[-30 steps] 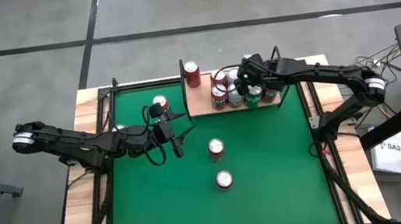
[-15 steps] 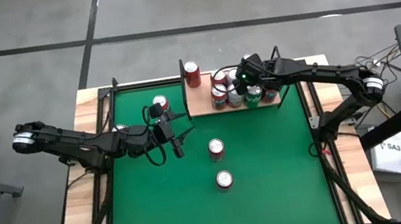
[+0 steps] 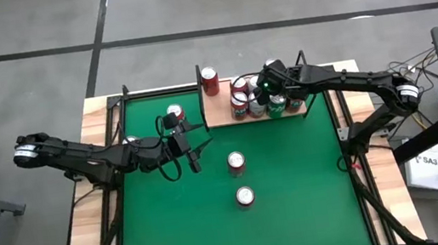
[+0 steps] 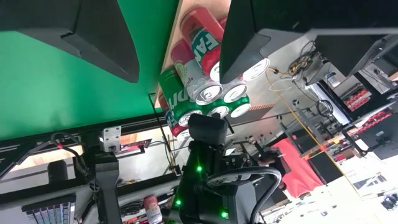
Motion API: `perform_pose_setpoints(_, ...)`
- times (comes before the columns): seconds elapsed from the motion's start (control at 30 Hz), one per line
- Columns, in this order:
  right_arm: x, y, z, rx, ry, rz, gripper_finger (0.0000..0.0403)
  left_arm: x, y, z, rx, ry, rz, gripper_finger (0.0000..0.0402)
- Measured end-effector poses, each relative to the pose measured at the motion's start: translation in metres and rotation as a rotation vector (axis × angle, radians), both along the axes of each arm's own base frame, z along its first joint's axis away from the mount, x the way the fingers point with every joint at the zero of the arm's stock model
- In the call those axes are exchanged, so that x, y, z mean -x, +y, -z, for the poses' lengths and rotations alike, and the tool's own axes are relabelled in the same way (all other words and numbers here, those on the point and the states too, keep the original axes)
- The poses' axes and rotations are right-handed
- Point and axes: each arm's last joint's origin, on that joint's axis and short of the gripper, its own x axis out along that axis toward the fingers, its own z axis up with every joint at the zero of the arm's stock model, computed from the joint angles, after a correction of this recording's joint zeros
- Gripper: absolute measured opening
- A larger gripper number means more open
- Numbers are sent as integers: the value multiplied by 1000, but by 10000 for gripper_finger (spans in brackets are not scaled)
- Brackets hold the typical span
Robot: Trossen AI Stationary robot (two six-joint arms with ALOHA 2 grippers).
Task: Place canned beverage on shelf
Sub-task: Adjust the green soda cans
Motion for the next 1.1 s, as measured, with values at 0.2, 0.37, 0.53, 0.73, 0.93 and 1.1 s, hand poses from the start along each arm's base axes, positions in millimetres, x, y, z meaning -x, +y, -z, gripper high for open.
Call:
perform_pose_setpoints(0.2,1,0,0,15,10,9,9,0,0,0,0,0,0,207)
perform_pose_setpoints(0.37,4,1,-4,21,4,10,9,0,0,0,0,0,0,207)
perform_pose_setpoints(0.53,9,3,-11,38,-10,0,9,0,0,0,0,1,0,207)
perform_pose_setpoints(0.73,10,3,-25,83,-25,-15,9,0,0,0,0,1,0,207)
perform_pose_setpoints(0.93,12,-9,-40,134,-13,-23,9,0,0,0,0,1,0,207)
perform_pose_setpoints(1.1,21,-27,-41,153,-2,15,9,0,0,0,0,0,0,207)
